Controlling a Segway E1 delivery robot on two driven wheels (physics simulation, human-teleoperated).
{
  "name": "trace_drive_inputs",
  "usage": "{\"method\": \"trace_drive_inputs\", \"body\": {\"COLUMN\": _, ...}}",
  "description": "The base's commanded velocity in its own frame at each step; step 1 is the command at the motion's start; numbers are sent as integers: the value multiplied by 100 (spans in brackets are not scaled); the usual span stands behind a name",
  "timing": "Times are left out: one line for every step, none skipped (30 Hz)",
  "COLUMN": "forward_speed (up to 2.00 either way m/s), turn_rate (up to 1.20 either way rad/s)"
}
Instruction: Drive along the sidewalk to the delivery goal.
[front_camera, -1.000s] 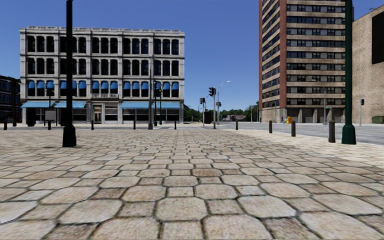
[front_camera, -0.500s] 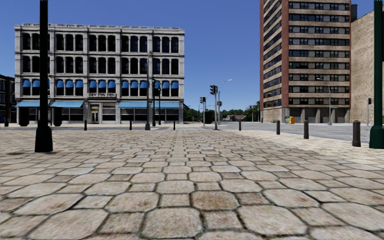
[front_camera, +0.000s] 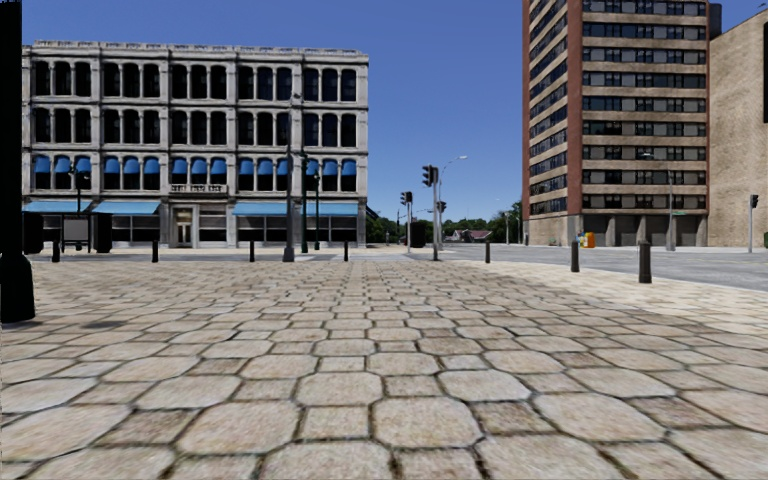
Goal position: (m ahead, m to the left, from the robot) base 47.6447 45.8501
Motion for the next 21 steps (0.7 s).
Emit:
{"method": "trace_drive_inputs", "body": {"forward_speed": 200, "turn_rate": 0}}
{"method": "trace_drive_inputs", "body": {"forward_speed": 200, "turn_rate": 0}}
{"method": "trace_drive_inputs", "body": {"forward_speed": 200, "turn_rate": 0}}
{"method": "trace_drive_inputs", "body": {"forward_speed": 200, "turn_rate": 0}}
{"method": "trace_drive_inputs", "body": {"forward_speed": 200, "turn_rate": 0}}
{"method": "trace_drive_inputs", "body": {"forward_speed": 200, "turn_rate": 0}}
{"method": "trace_drive_inputs", "body": {"forward_speed": 200, "turn_rate": 0}}
{"method": "trace_drive_inputs", "body": {"forward_speed": 200, "turn_rate": 0}}
{"method": "trace_drive_inputs", "body": {"forward_speed": 200, "turn_rate": 0}}
{"method": "trace_drive_inputs", "body": {"forward_speed": 200, "turn_rate": 0}}
{"method": "trace_drive_inputs", "body": {"forward_speed": 200, "turn_rate": 0}}
{"method": "trace_drive_inputs", "body": {"forward_speed": 200, "turn_rate": 0}}
{"method": "trace_drive_inputs", "body": {"forward_speed": 200, "turn_rate": 0}}
{"method": "trace_drive_inputs", "body": {"forward_speed": 200, "turn_rate": 0}}
{"method": "trace_drive_inputs", "body": {"forward_speed": 200, "turn_rate": 0}}
{"method": "trace_drive_inputs", "body": {"forward_speed": 200, "turn_rate": 0}}
{"method": "trace_drive_inputs", "body": {"forward_speed": 200, "turn_rate": 0}}
{"method": "trace_drive_inputs", "body": {"forward_speed": 200, "turn_rate": 0}}
{"method": "trace_drive_inputs", "body": {"forward_speed": 200, "turn_rate": 0}}
{"method": "trace_drive_inputs", "body": {"forward_speed": 200, "turn_rate": 0}}
{"method": "trace_drive_inputs", "body": {"forward_speed": 200, "turn_rate": 0}}
